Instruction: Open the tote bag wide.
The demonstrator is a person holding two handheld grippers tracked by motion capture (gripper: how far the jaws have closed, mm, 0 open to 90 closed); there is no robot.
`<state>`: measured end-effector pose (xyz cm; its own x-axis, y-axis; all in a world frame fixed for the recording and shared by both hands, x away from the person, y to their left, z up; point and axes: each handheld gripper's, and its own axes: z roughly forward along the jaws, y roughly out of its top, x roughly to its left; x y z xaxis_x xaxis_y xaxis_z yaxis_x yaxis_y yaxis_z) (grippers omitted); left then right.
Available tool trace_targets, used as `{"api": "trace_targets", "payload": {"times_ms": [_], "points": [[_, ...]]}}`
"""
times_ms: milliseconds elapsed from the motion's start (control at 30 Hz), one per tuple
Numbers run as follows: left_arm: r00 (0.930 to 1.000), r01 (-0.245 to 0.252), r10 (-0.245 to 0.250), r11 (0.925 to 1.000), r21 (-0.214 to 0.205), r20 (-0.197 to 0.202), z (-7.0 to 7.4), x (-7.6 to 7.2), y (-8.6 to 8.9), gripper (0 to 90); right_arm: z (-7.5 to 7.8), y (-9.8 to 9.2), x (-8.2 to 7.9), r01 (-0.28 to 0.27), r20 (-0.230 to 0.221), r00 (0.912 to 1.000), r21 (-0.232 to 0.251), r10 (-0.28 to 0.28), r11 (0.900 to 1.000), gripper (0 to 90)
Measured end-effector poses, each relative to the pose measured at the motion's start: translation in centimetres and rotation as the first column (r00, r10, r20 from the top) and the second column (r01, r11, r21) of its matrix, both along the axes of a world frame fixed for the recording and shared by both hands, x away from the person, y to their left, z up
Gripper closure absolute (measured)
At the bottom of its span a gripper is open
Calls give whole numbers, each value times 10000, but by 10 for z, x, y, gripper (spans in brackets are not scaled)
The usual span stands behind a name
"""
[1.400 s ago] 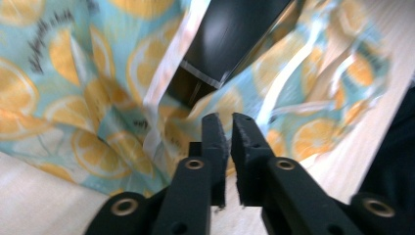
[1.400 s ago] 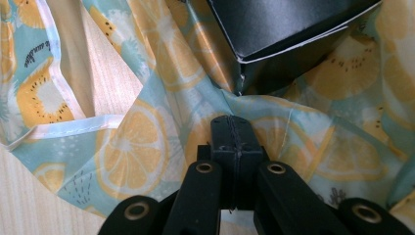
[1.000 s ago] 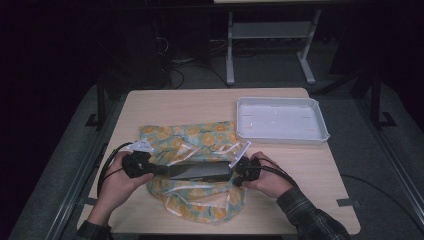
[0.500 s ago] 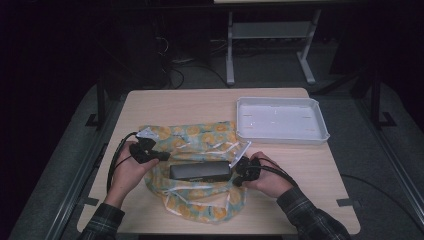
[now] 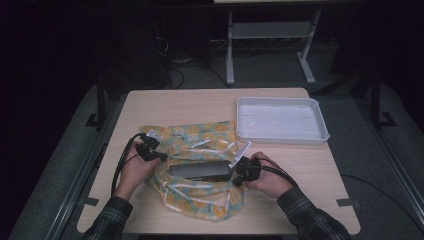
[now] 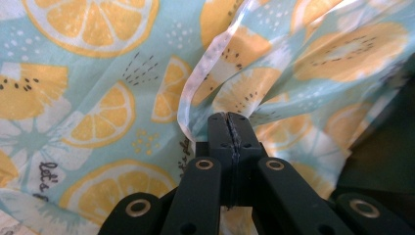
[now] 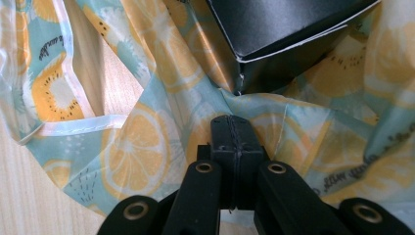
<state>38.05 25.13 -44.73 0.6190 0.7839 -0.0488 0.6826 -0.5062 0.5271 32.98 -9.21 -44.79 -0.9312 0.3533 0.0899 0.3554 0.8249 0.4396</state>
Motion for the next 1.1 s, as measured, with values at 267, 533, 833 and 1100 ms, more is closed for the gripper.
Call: {"api": "trace_targets", "payload": {"times_ms": [267,533,833,1100], "points": [[9994,-279,281,9996,-102,191,-3,6,7,898,1,6,-6,-299,54,9995,-245,300,9993,896],[9987,-335,332,9994,82,389,-3,16,8,896,1,31,-24,-1296,121,9915,-150,1298,9915,897],[9980,-357,395,9963,-778,486,9,10,13,878,4,38,-29,-1590,122,9872,225,1588,9870,883],[9986,95,11,9805,-1961,538,35,-5,18,844,29,23,-30,-1381,363,9903,1440,1343,9799,780]]}}
